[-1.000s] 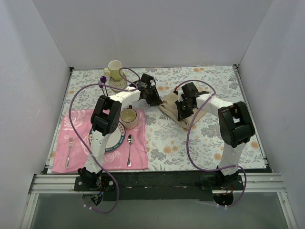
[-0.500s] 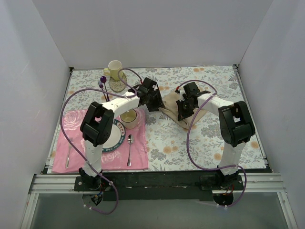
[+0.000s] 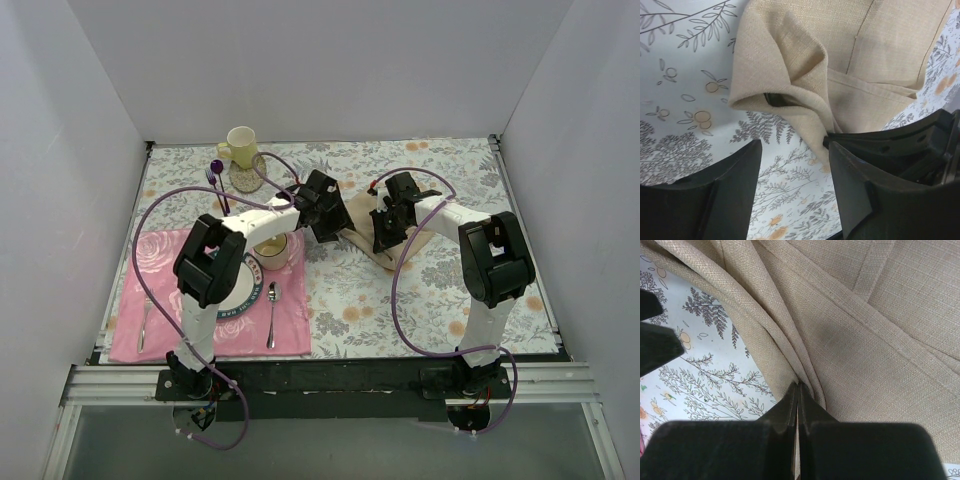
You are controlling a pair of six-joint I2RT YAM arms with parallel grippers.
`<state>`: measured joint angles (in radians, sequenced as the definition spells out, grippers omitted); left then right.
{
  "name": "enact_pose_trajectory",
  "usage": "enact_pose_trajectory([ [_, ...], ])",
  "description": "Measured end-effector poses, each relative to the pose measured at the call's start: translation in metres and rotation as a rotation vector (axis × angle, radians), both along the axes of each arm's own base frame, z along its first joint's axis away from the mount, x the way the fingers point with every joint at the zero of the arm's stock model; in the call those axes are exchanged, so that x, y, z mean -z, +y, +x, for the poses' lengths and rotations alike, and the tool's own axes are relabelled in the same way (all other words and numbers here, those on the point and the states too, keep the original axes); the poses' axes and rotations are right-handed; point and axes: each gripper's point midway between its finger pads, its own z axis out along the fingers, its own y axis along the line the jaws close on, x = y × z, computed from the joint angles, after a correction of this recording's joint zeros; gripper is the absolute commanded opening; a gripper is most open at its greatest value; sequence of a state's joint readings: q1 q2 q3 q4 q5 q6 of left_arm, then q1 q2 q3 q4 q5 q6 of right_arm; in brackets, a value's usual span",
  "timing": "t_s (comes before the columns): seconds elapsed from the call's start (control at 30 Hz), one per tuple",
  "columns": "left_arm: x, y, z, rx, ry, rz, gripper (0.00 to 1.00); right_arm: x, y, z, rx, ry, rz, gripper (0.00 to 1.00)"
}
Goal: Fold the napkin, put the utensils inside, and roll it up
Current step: Roll the napkin with the utensil
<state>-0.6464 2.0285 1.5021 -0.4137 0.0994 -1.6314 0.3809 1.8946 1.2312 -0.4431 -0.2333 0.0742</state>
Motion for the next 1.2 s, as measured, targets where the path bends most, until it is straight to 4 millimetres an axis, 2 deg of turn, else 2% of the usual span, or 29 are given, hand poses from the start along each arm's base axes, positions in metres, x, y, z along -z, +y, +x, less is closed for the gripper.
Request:
enact_pose_trajectory([
  [0.33, 0.029, -0.012, 0.011, -0.083, 0.063, -0.038, 0.47, 0.0, 0.0, 0.0, -0.003, 0.003, 0.003, 0.01],
  [0.47, 0.032, -0.013, 0.014, -0.118, 0.065, -0.055, 0.47, 0.0, 0.0, 0.0, -0.003, 0.003, 0.003, 0.01],
  [0.63, 0.036, -0.016, 0.018, -0.153, 0.049, -0.104, 0.42, 0.0, 0.001, 0.0, -0.004, 0.003, 0.003, 0.01],
  [0.83, 0.037, -0.02, 0.024, -0.16, 0.017, -0.137, 0.3, 0.0, 0.001, 0.0, -0.006, 0.004, 0.005, 0.01],
  [0.87, 0.038, -0.021, 0.025, -0.16, 0.01, -0.139, 0.23, 0.0, 0.001, 0.001, -0.006, 0.004, 0.006, 0.01],
  [1.03, 0.043, -0.018, 0.027, -0.161, -0.018, -0.121, 0.02, 0.0, 0.002, 0.002, -0.015, 0.001, 0.008, 0.01],
  [1.13, 0.043, -0.017, 0.03, -0.163, -0.026, -0.11, 0.0, 0.0, 0.003, 0.002, -0.025, -0.005, 0.005, 0.01],
  [1.2, 0.042, -0.02, 0.032, -0.157, -0.024, -0.101, 0.0, 0.0, 0.003, 0.002, -0.037, -0.013, -0.002, 0.05],
])
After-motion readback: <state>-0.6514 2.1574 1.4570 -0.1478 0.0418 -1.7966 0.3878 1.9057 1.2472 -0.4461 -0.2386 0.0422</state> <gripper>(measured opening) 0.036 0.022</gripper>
